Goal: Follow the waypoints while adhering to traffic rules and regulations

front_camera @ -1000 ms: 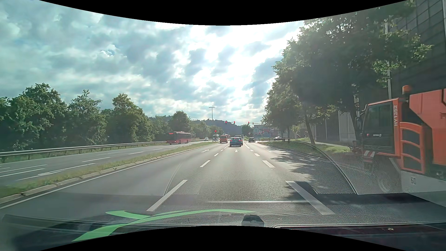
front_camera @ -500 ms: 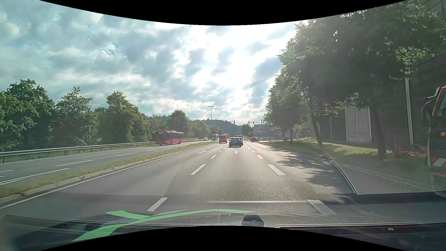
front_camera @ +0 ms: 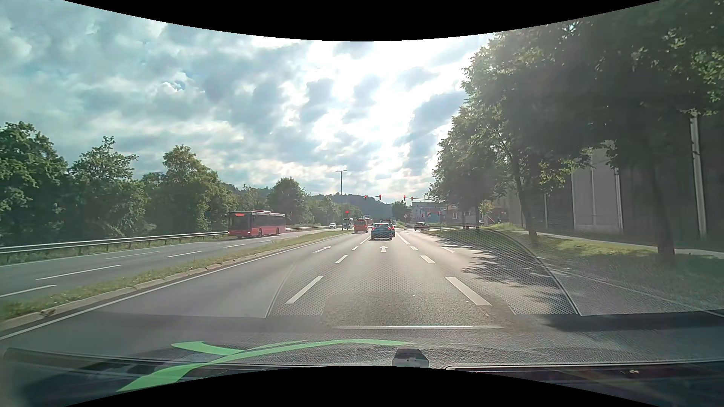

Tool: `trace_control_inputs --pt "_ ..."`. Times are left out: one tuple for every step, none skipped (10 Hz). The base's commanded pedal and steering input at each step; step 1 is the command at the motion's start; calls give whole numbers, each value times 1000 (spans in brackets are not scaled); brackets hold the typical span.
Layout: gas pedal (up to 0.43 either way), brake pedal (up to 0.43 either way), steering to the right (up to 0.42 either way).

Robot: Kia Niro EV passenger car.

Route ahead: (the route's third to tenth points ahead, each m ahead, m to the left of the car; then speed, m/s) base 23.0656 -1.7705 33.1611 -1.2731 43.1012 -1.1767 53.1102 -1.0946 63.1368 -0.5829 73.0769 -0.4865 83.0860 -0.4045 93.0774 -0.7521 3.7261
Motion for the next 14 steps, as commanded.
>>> trace_control_inputs --pt "39 0 -1" --pt "39 0 -1" --pt "39 0 0" --pt "39 0 0" --pt "39 0 -1" --pt "39 0 0" --pt "28 0 -1" --pt "28 0 -1" --pt "28 0 -1" --pt "28 0 -1" --pt "28 0 0" --pt "28 0 0" --pt "20 0 0" --pt "0 0 0"
